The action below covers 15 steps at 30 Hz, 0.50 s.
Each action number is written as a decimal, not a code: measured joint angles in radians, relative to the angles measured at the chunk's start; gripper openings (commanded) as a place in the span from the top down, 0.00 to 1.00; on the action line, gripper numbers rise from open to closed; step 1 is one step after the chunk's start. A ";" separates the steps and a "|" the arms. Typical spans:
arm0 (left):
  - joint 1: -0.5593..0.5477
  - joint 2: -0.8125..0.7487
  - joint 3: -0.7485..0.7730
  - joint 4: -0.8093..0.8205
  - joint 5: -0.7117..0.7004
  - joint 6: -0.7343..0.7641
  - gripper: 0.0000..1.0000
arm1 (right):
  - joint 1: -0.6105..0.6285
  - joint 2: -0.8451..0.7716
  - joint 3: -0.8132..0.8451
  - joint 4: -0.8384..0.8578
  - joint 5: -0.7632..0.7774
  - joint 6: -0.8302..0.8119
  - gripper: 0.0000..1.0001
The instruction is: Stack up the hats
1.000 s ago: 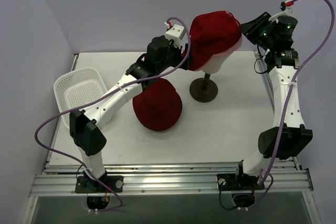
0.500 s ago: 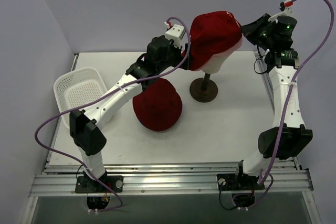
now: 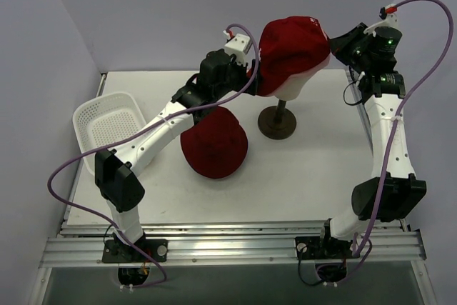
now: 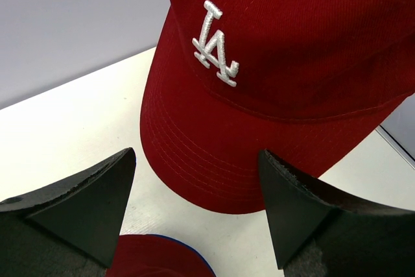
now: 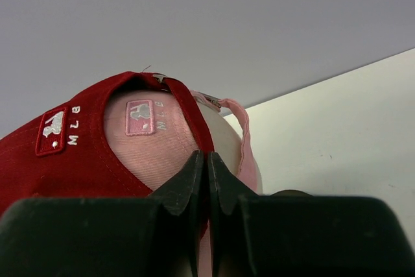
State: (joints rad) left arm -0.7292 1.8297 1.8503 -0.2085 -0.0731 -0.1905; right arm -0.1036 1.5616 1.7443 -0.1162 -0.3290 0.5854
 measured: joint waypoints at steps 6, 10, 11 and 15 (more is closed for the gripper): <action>0.000 0.000 -0.011 0.019 0.003 -0.011 0.15 | 0.000 -0.025 -0.060 0.040 0.014 -0.012 1.00; 0.000 0.000 -0.020 0.035 0.003 -0.013 0.15 | 0.000 -0.043 -0.105 0.077 0.022 -0.013 1.00; 0.000 0.000 -0.021 0.037 0.003 -0.014 0.15 | 0.000 -0.046 -0.112 0.084 0.022 -0.013 1.00; 0.000 0.000 -0.027 0.046 0.003 -0.016 0.15 | -0.001 -0.051 -0.133 0.109 0.023 -0.013 1.00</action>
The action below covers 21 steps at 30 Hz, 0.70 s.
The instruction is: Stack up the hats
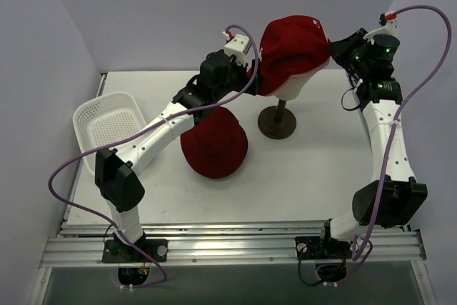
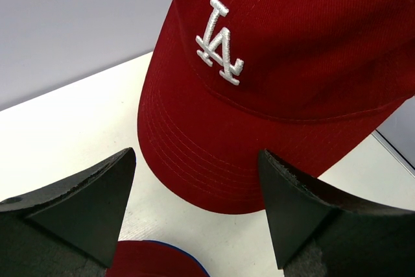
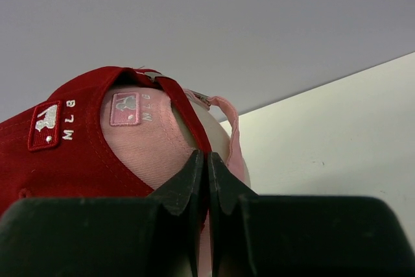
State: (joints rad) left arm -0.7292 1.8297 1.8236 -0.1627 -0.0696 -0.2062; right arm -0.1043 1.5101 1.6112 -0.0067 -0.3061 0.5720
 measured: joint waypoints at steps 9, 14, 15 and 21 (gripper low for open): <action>-0.002 0.000 -0.007 0.011 0.000 -0.005 0.15 | -0.002 -0.016 -0.051 0.052 0.004 -0.002 1.00; -0.002 0.003 -0.007 0.017 0.000 -0.013 0.15 | -0.008 -0.027 -0.094 0.086 0.005 -0.002 1.00; -0.002 0.004 -0.007 0.018 0.000 -0.016 0.15 | -0.008 -0.027 -0.099 0.094 0.006 -0.002 1.00; -0.004 0.010 -0.008 0.032 0.000 -0.019 0.15 | -0.013 -0.032 -0.129 0.132 0.006 -0.006 1.00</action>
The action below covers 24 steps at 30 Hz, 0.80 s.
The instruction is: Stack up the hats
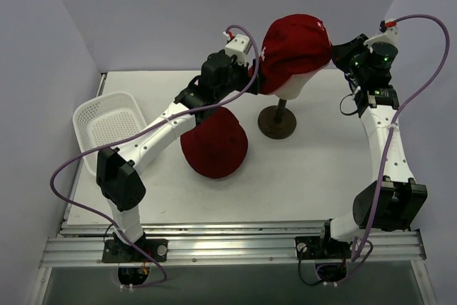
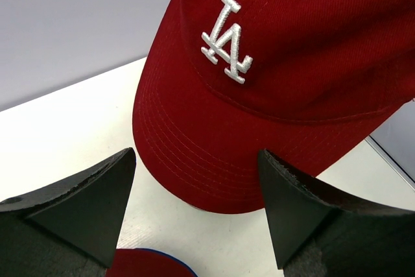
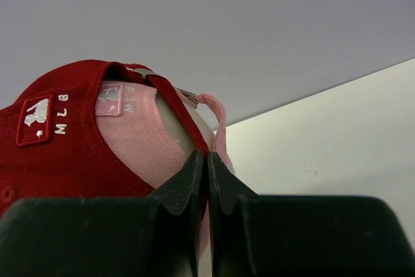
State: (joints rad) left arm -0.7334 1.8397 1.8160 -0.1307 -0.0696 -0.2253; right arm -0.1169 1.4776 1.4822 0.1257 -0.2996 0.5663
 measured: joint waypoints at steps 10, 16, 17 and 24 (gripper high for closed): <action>-0.015 0.011 -0.014 0.057 0.000 0.001 0.15 | -0.016 -0.003 -0.026 0.029 0.009 -0.011 1.00; -0.025 -0.002 -0.051 0.088 -0.005 0.006 0.15 | -0.021 -0.011 -0.041 0.040 -0.003 -0.003 1.00; -0.025 -0.006 -0.056 0.085 -0.010 0.009 0.15 | -0.021 -0.015 -0.045 0.043 -0.009 0.005 1.00; -0.041 -0.043 -0.071 0.016 -0.034 0.035 0.15 | -0.020 -0.021 -0.064 0.065 -0.039 0.069 1.00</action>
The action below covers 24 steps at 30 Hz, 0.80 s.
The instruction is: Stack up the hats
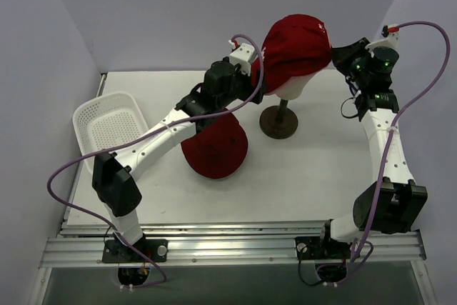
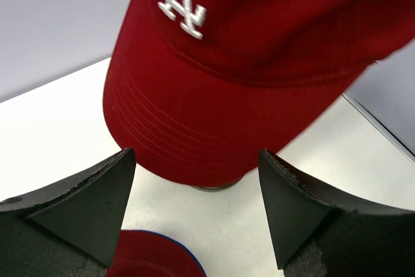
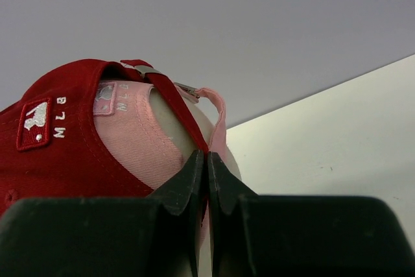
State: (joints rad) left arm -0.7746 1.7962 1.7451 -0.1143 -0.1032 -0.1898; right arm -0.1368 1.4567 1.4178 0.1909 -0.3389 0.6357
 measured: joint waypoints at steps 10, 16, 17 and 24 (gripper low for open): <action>-0.065 -0.074 -0.014 -0.028 0.004 0.045 0.15 | 0.000 -0.025 -0.032 0.011 -0.002 0.054 1.00; -0.107 -0.032 0.030 -0.028 0.003 0.071 0.15 | 0.001 -0.045 -0.061 0.029 -0.002 0.072 1.00; -0.112 -0.019 0.040 -0.028 0.003 0.072 0.15 | 0.001 -0.047 -0.066 0.033 -0.002 0.074 1.00; -0.126 0.067 0.079 -0.023 -0.029 0.092 0.15 | 0.000 -0.052 -0.089 0.060 -0.005 0.074 1.00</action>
State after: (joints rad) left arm -0.9005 1.8629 1.8236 -0.1368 -0.1322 -0.0978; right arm -0.1364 1.4048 1.3293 0.2504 -0.3439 0.7101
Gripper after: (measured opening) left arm 0.850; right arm 0.008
